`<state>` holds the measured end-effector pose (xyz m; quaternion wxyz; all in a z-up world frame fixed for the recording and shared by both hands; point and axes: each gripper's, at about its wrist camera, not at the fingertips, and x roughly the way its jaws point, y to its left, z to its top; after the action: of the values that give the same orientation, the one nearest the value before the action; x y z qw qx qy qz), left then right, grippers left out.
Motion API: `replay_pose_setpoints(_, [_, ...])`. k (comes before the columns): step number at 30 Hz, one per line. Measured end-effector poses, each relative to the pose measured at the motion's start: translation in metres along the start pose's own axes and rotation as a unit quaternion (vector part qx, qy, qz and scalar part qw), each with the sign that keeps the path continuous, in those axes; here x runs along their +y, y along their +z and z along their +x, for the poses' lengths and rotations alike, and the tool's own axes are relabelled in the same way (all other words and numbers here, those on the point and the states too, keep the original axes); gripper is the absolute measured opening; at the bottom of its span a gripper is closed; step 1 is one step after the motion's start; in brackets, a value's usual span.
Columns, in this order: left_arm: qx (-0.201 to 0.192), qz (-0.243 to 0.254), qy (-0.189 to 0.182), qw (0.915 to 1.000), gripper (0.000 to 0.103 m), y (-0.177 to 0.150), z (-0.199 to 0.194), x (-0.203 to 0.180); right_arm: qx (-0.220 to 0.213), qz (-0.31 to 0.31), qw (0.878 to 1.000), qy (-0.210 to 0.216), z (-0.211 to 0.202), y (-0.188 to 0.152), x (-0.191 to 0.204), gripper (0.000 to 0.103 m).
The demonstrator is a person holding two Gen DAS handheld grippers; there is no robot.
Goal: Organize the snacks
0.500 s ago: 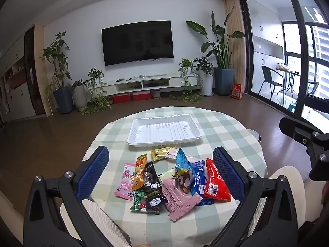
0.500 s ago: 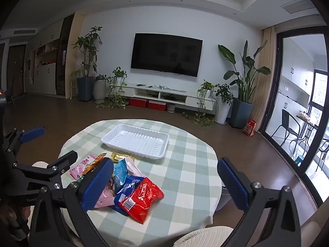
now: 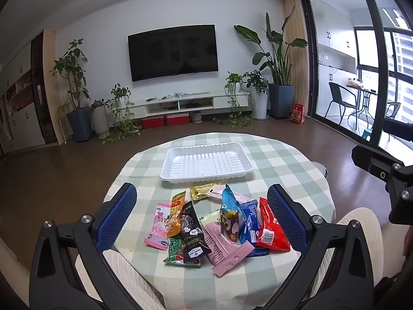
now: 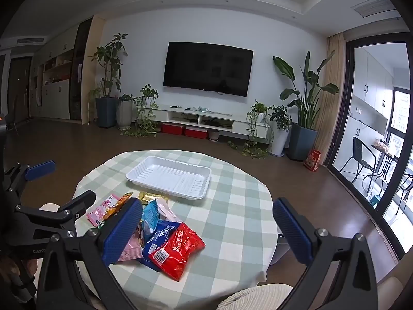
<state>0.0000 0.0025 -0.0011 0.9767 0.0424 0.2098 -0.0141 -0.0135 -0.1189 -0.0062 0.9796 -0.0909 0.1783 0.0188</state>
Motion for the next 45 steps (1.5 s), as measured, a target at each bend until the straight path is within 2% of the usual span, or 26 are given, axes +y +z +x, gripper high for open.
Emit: replay_pose_setpoints(45, [0.0,-0.003,-0.002,1.0,0.103,-0.0009,0.0002,0.0007,0.004,-0.001,1.0,0.0,0.0025,-0.0006,0.0017,0.103])
